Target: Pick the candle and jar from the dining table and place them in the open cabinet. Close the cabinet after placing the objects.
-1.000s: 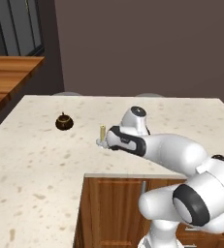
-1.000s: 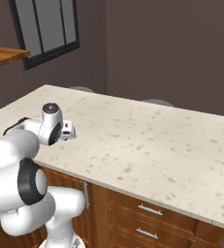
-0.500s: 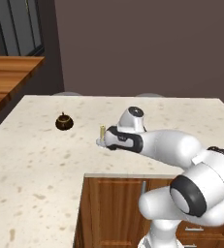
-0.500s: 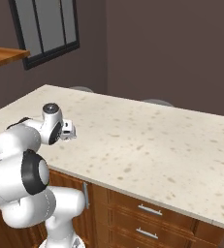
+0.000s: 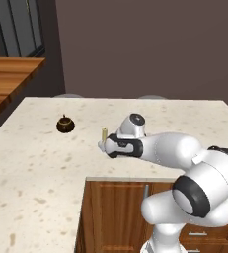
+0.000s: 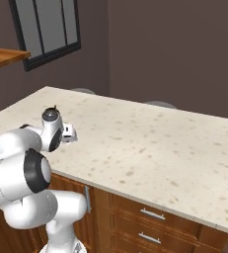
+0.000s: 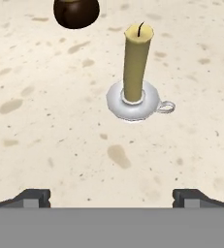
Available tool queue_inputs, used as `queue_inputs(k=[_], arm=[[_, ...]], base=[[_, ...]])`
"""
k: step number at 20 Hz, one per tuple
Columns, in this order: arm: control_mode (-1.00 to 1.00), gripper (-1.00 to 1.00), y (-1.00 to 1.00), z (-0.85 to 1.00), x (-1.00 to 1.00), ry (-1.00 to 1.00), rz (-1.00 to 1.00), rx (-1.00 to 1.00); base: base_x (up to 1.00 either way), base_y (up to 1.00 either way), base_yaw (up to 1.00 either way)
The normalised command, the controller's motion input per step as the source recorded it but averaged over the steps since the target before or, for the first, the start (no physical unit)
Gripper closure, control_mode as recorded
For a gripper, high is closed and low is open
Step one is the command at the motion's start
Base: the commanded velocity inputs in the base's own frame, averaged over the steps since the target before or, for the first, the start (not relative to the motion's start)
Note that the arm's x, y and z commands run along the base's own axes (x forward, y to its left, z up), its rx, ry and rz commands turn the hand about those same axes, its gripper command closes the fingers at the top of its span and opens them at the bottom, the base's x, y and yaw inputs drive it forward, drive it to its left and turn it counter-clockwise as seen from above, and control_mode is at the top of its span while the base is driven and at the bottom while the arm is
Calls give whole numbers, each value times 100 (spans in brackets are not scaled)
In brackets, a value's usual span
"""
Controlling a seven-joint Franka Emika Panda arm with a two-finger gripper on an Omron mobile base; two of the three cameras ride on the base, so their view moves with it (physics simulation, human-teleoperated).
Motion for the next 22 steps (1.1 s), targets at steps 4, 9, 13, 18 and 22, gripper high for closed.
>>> queue_inputs(k=[4,9,13,18,22], arm=[[-100,-100,0,-4,0,-7,0,0],[-100,-100,0,-11,5,-4,0,0],[-100,-100,0,-8,14,-1,0,0],[-100,-100,0,0,27,0,0,0],[-100,-100,0,-3,31,0,0,0]], base=[[0,0,0],[0,0,0],[0,0,0],[0,0,0],[0,0,0]])
